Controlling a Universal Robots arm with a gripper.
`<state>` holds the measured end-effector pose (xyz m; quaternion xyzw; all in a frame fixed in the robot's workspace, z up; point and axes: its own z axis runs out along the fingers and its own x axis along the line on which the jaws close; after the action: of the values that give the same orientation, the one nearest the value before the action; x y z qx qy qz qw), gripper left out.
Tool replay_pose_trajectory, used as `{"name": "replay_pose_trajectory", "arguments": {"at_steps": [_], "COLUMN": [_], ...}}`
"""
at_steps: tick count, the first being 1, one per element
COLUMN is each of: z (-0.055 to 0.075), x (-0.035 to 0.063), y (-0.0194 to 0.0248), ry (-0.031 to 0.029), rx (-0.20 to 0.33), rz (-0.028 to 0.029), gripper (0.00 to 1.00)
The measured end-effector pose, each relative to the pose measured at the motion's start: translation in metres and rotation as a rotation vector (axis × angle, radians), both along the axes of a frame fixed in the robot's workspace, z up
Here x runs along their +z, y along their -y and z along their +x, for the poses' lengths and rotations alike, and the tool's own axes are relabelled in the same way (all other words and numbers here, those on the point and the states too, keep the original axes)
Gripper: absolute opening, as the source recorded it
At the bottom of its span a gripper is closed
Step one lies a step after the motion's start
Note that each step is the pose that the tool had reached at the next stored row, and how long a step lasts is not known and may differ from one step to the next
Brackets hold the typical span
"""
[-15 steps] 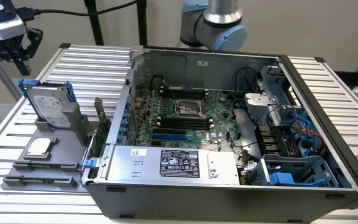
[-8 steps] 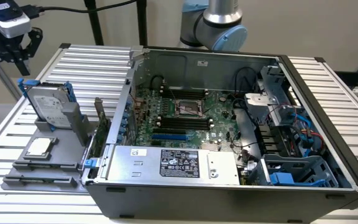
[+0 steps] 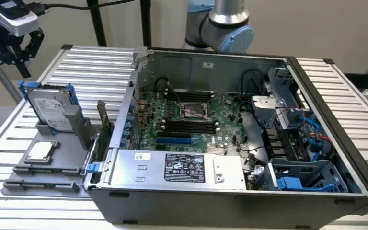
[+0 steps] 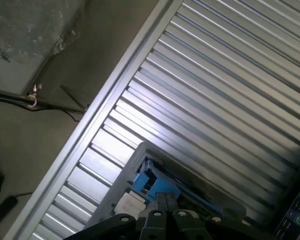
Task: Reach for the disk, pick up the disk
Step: 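Pick up the disk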
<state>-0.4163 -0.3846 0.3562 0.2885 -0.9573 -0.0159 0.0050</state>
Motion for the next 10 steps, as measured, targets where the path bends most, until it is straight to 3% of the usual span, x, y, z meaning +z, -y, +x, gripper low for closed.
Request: {"name": "replay_pose_trajectory", "arguments": {"at_steps": [10], "z": [0.0], "x": [0.0], "y": [0.0], "ry": [0.0], "rx": [0.182], "rz": [0.0], "gripper": [0.11]}}
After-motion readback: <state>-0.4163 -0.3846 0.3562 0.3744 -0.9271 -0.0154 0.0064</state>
